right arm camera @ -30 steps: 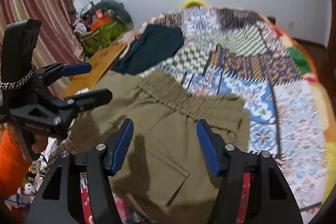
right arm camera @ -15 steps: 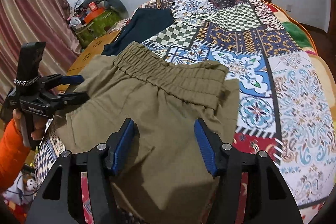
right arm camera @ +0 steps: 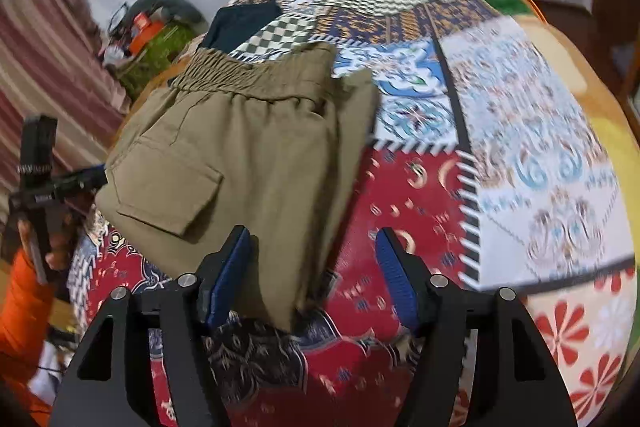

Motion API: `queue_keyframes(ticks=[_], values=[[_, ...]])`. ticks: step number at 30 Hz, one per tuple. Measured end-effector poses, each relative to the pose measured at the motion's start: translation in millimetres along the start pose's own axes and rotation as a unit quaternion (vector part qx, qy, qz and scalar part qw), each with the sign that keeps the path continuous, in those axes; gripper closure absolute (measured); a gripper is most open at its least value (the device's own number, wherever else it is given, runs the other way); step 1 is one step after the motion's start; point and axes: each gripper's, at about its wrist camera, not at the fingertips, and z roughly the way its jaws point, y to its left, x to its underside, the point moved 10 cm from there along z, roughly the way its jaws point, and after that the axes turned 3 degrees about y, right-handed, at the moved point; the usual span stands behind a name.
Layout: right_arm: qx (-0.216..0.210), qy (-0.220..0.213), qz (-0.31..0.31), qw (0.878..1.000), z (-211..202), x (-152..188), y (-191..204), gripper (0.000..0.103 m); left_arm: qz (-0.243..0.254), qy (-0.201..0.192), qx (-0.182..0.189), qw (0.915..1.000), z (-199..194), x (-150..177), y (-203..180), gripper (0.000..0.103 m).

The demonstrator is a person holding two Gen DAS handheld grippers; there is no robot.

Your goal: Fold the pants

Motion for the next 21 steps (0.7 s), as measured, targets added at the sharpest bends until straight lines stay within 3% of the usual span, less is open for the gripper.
queue_keyframes(ticks=[8,12,18,21], values=[[0.027,-0.006,-0.011,1.0,-11.6,-11.3,6.4,0.04,0.006,-0.037,-0.047,0.9982,-27.6,-22.6,5.5,0.0],[0.035,-0.026,-0.005,0.999,-10.7,-30.7,4.1,0.033,-0.017,-0.037,-0.063,0.9972,-22.8,-39.6,22.2,0.002],[0.023,-0.003,0.011,1.0,19.3,-42.8,-4.0,0.033,-0.067,-0.001,-0.048,0.9966,11.7,-51.0,42.8,0.022],[-0.019,0.015,0.047,0.999,38.6,-42.2,-10.5,0.033,-0.077,0.014,-0.032,0.9965,27.3,-48.9,41.2,0.034]])
